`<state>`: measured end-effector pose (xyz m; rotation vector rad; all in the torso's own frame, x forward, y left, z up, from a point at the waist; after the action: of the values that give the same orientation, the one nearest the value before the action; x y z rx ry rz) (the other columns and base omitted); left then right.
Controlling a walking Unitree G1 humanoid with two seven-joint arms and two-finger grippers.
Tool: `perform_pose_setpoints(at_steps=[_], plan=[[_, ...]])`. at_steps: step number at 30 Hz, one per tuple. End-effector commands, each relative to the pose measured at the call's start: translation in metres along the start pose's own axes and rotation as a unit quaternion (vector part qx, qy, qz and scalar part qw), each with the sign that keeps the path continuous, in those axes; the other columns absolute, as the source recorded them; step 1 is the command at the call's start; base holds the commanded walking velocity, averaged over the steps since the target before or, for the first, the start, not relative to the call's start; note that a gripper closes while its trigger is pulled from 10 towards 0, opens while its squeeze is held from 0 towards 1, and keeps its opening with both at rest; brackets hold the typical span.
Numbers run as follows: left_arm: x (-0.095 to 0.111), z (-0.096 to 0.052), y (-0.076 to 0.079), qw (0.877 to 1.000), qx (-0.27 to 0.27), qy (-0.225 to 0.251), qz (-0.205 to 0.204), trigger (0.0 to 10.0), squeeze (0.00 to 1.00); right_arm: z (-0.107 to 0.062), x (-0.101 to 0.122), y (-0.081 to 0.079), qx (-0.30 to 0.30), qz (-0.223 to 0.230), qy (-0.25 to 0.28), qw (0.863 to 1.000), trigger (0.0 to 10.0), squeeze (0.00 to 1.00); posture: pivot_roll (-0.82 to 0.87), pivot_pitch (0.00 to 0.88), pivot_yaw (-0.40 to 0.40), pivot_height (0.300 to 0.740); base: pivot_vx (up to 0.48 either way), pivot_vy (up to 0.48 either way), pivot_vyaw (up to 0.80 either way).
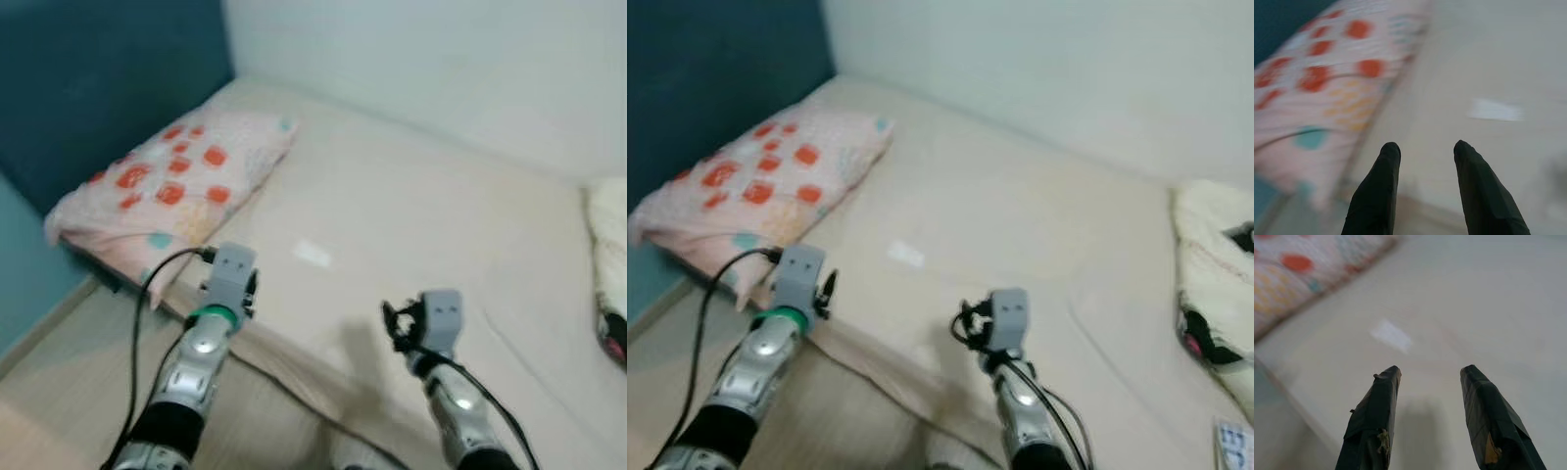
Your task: Clean up the room
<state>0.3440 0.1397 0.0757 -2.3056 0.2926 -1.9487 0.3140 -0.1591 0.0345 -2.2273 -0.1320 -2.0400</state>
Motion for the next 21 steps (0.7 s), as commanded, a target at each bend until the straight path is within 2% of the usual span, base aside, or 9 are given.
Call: perform_pose_setpoints(at_steps=[1, 4, 21], plan=[[-0.0107, -0.0031, -0.0051, 1.0, 0.01, -0.018, 0.004, 10.0, 0.0, -0.0032, -0.0063, -0.0106, 0.015, 0.014, -0.005, 1.0, 10.0, 0.0, 0.02, 0.067, 0.037, 0.74, 0.458, 0.0, 0.0], [-0.0112, -0.0031, -0.0057, 1.0, 0.013, -0.018, 0.001, 10.0, 0.0, -0.0031, -0.006, -0.0116, 0.019, 0.015, -0.004, 1.0, 10.0, 0.0, 0.02, 0.069, 0.036, 0.74, 0.419, 0.0, 0.0], [-0.0104, -0.0043, -0.0026, 1.0, 0.005, -0.01, 0.0, 10.0, 0.0, -0.0058, -0.0096, -0.014, 0.03, 0.013, -0.013, 0.999, 10.0, 0.0, 0.01, 0.075, 0.038, 0.74, 0.0, 0.0, 0.0]])
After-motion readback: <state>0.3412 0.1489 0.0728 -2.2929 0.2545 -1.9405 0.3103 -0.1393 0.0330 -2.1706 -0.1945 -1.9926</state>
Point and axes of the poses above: a point about 5 cm out from each wrist's last joint towards the gripper, its own z axis pointing out of the wrist towards the gripper, its own x axis along the axis of the wrist's last joint, y = z × x, the point moved 2 cm from there along z, pointing out of the wrist towards the gripper, and after that the axes turned 3 degrees about -z, right-handed, at the moved point
